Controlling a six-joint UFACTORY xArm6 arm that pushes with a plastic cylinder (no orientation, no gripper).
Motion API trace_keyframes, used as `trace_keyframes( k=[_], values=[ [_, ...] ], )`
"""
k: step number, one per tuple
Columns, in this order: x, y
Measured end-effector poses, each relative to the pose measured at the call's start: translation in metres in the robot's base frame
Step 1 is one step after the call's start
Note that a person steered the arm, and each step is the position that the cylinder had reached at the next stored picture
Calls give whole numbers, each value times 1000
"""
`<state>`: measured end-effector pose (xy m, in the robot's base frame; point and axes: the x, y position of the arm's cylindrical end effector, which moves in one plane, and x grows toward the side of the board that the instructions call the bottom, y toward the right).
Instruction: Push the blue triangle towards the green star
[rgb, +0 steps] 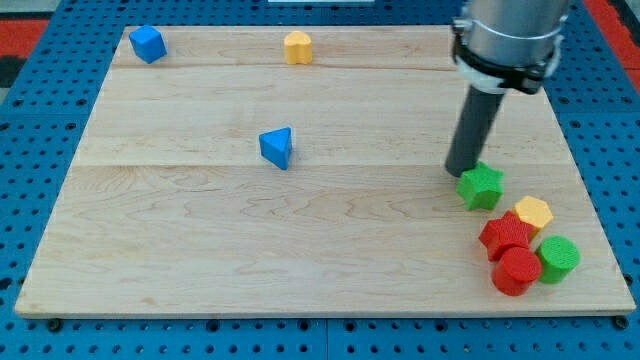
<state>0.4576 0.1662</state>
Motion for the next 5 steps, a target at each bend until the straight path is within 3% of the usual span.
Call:
trace_keyframes(
  k=[1, 2, 5],
  values=[
    [8, 23],
    [-17, -21],
    [-82, -240]
  ],
)
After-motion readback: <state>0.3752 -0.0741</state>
